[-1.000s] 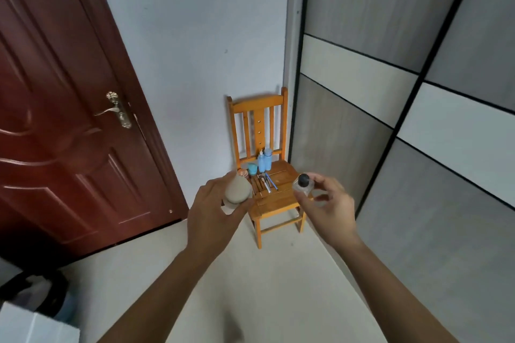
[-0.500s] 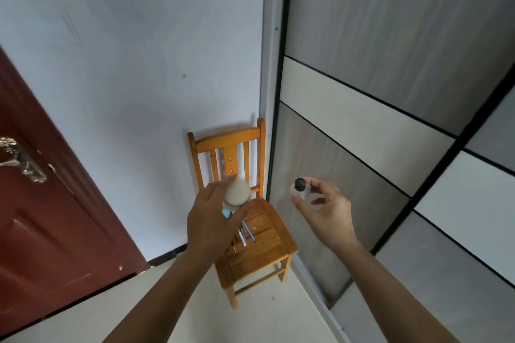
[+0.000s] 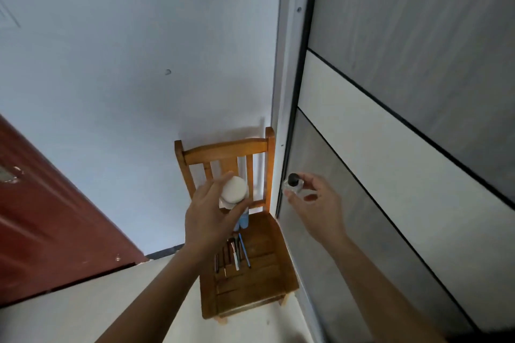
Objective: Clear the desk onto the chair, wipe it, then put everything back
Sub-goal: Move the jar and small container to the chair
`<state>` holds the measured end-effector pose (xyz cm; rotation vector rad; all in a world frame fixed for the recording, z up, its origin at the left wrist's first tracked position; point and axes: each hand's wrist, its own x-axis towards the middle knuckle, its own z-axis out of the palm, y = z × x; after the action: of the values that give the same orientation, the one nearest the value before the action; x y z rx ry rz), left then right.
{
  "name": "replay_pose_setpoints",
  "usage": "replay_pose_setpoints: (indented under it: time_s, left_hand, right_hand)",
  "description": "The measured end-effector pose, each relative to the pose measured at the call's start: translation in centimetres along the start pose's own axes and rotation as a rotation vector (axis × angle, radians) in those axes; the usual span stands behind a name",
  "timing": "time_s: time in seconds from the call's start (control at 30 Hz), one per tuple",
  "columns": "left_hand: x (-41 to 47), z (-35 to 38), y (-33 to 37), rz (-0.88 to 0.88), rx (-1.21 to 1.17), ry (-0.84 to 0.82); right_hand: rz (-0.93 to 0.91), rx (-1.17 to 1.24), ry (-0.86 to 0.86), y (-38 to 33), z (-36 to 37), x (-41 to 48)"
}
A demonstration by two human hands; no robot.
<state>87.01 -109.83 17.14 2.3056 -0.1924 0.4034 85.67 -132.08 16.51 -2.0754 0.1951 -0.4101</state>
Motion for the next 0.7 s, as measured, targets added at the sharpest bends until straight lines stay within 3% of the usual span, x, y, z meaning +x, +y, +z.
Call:
replay_pose_setpoints:
  time_s: [0.33,0.7]
  left_hand:
    - [5.6,5.1,-1.3,-0.1,0.066,-0.005]
    - [5.9,18.5,-14.5,-0.243,0.081,-0.163]
  right_hand:
    - [0.058,0.049,-0.207,5.6,3.8,9.7]
    - [0.213,-0.021,-0.308,19.5,14.6,12.6]
